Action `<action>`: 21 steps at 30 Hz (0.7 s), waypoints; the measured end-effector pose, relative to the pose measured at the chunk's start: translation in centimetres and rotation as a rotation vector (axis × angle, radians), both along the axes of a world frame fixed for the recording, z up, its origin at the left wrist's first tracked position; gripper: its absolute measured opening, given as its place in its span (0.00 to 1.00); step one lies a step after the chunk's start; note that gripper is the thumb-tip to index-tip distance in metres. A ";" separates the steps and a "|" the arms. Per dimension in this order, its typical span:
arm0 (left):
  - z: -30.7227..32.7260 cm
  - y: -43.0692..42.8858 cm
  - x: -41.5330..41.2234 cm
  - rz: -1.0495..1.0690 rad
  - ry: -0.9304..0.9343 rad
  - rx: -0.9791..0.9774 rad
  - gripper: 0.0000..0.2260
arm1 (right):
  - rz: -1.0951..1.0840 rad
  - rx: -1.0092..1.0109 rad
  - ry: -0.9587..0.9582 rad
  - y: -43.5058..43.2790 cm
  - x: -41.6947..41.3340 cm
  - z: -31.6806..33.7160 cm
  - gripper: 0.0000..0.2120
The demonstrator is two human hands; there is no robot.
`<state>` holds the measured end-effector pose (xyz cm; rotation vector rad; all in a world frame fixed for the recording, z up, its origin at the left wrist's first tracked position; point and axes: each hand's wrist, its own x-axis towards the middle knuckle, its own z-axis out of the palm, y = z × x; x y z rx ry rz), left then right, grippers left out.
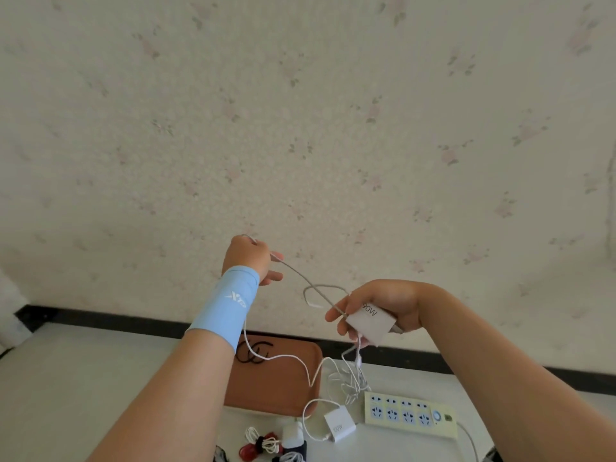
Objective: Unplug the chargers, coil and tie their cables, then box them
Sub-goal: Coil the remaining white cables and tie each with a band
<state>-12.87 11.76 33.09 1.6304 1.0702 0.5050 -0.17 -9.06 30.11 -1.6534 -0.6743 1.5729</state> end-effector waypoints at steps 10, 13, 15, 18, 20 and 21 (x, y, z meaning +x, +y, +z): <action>-0.1 0.3 -1.1 -0.105 0.794 0.394 0.07 | -0.013 0.045 -0.036 -0.7 0.3 0.7 0.17; 0.1 -1.1 -0.1 -0.257 0.633 0.677 0.19 | -0.068 0.115 -0.019 -0.5 0.1 1.2 0.16; 0.6 -2.8 0.4 -0.558 0.348 0.564 0.17 | -0.109 0.162 -0.024 -0.4 0.1 1.5 0.17; 0.0 -4.9 0.8 -0.828 0.356 0.418 0.20 | -0.144 0.238 0.053 -0.2 0.1 1.7 0.20; -0.8 -4.8 1.1 -0.786 0.375 0.497 0.15 | -0.138 0.265 0.087 -0.3 0.1 1.8 0.21; -0.8 -4.6 1.1 -0.744 0.356 0.543 0.13 | -0.124 0.268 0.098 -0.4 0.1 1.8 0.22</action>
